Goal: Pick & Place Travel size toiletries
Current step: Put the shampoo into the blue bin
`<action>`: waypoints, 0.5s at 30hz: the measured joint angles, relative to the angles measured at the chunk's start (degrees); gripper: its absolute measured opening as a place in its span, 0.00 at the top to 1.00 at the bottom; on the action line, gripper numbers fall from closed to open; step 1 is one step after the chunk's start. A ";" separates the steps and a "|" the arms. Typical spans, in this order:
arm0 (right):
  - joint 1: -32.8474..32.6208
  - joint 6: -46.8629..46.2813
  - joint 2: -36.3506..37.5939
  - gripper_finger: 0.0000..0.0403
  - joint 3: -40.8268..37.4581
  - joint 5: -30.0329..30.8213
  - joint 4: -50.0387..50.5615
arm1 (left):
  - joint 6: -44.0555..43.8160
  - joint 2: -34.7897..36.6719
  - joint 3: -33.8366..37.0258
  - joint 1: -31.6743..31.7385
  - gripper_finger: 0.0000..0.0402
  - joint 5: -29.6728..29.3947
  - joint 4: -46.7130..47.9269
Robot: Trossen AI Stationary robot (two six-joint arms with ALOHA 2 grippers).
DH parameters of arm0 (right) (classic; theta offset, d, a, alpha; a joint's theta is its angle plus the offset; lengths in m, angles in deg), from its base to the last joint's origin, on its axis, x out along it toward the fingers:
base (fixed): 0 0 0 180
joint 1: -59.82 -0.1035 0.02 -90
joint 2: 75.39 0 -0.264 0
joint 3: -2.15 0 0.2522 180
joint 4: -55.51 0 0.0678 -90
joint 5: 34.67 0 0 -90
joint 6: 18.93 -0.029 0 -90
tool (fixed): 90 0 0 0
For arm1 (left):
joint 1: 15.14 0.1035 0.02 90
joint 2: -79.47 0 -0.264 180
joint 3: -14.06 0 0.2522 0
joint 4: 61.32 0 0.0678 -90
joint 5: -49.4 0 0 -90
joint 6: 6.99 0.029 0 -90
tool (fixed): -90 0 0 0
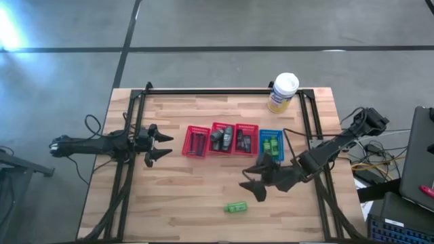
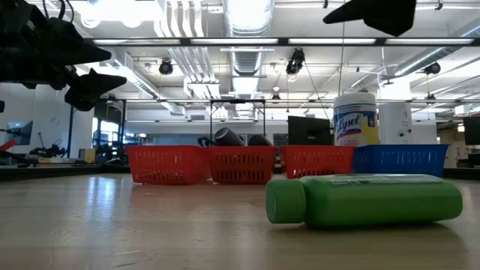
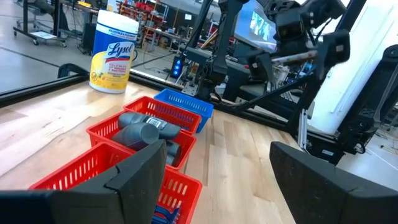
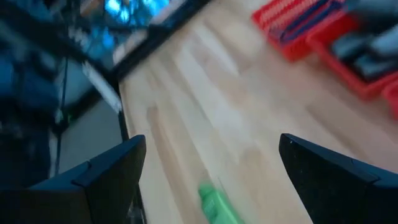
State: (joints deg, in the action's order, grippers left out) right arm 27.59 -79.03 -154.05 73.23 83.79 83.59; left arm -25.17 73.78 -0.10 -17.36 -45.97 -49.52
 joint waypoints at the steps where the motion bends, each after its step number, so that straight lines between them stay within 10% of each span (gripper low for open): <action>1: -0.06 0.33 -0.11 0.10 -0.03 -1.35 0.81 | 0.00 0.00 0.02 0.00 0.27 0.00 0.00; 7: 0.94 -1.82 -3.02 0.10 -0.19 -11.89 11.83 | -0.02 0.00 0.02 0.00 0.27 -0.02 0.02; 15: 0.32 18.85 -10.85 0.10 1.18 -20.77 12.43 | -0.02 0.00 0.04 0.00 0.27 -0.02 0.02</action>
State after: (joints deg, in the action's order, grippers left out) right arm 27.91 -60.18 -164.91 74.41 63.02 96.02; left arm -25.19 73.78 -0.06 -17.36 -45.99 -49.50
